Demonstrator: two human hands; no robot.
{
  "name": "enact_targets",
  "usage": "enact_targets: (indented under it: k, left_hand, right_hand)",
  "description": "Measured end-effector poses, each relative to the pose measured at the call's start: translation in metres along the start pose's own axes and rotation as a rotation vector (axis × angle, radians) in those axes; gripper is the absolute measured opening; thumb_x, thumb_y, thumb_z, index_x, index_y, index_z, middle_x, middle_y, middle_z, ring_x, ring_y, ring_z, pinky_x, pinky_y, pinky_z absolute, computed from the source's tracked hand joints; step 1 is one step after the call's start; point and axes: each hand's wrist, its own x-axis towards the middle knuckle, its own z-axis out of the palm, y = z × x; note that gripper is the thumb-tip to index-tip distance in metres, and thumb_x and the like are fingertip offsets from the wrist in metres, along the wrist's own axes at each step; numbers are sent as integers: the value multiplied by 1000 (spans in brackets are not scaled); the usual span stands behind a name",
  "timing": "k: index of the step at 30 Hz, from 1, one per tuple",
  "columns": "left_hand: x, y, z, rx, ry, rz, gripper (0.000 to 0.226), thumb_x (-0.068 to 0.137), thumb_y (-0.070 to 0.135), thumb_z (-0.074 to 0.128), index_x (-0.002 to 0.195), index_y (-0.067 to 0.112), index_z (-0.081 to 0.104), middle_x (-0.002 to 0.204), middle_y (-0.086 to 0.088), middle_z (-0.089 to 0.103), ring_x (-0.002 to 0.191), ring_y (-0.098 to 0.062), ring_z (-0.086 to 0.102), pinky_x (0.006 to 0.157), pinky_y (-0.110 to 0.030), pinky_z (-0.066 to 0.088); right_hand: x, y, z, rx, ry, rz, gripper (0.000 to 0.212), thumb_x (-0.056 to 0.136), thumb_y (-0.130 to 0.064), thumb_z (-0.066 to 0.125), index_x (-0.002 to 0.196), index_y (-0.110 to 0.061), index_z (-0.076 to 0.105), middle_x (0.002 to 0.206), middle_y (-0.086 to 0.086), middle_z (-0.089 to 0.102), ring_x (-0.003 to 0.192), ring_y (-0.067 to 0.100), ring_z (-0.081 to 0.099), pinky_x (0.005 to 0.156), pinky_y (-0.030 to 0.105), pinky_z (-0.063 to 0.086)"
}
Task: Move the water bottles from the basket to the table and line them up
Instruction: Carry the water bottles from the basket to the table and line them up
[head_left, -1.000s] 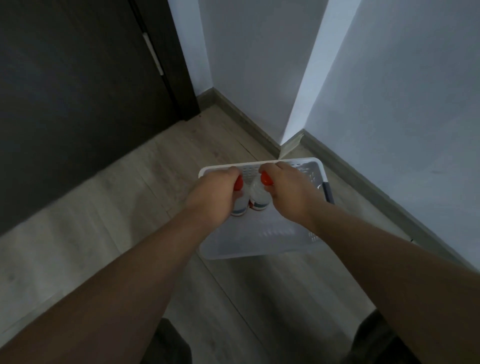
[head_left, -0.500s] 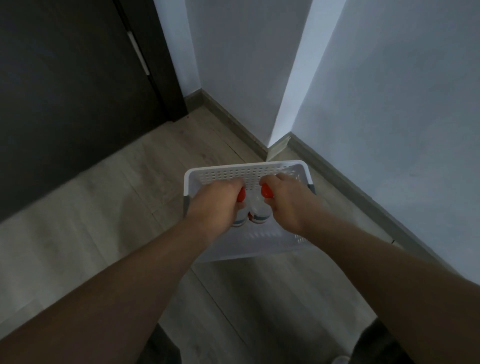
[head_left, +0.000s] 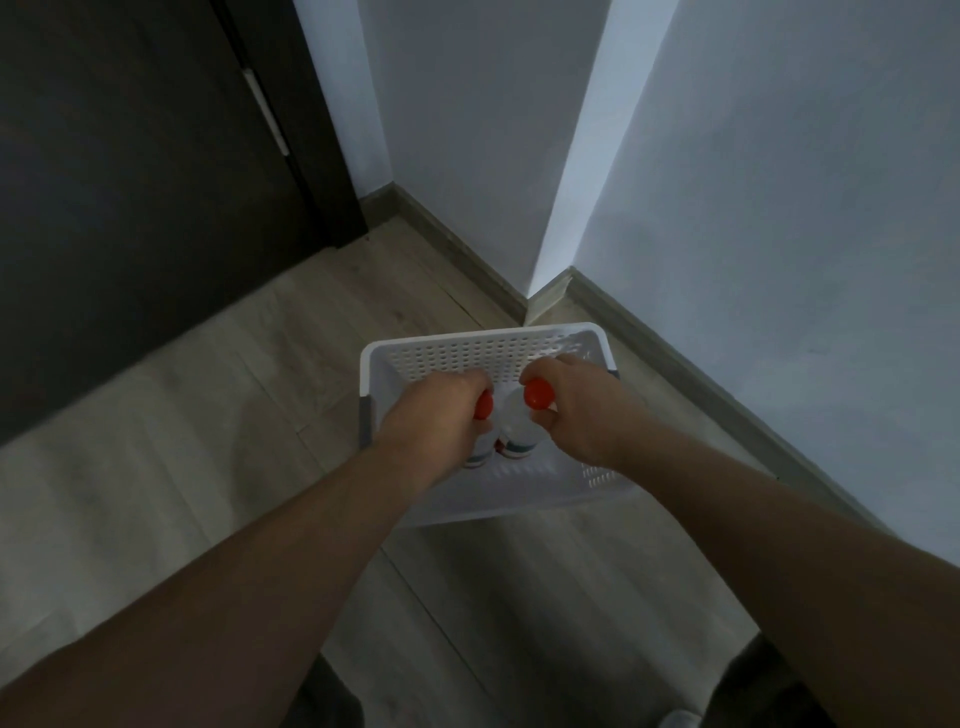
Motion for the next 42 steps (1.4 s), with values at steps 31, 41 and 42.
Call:
enact_targets:
  k: [31, 41, 42]
  left_hand:
    - [-6, -39, 3, -717, 44, -177, 59, 79, 36, 87, 131, 31, 60, 122, 13, 68, 110, -8, 66, 90, -35, 57]
    - [-31, 26, -71, -1131, 289, -67, 73, 69, 71, 55, 136, 43, 48, 128, 13, 67, 112, -13, 68, 89, -36, 58]
    - [-32, 31, -74, -1133, 303, -81, 71, 72, 72, 49, 138, 43, 46, 126, 14, 66, 110, -12, 67, 88, -33, 56]
  right_hand:
    - [14, 16, 2, 767, -35, 98, 59, 81, -34, 86, 133, -26, 59, 123, -10, 67, 114, 12, 64, 89, 36, 60]
    - [-10, -35, -58, 1177, 165, -51, 71, 84, -71, 63, 139, -26, 52, 126, 1, 72, 113, 24, 72, 96, 51, 57]
    - [-11, -39, -60, 1162, 158, -44, 75, 85, -76, 56, 142, -28, 50, 129, 1, 71, 115, 24, 71, 98, 51, 57]
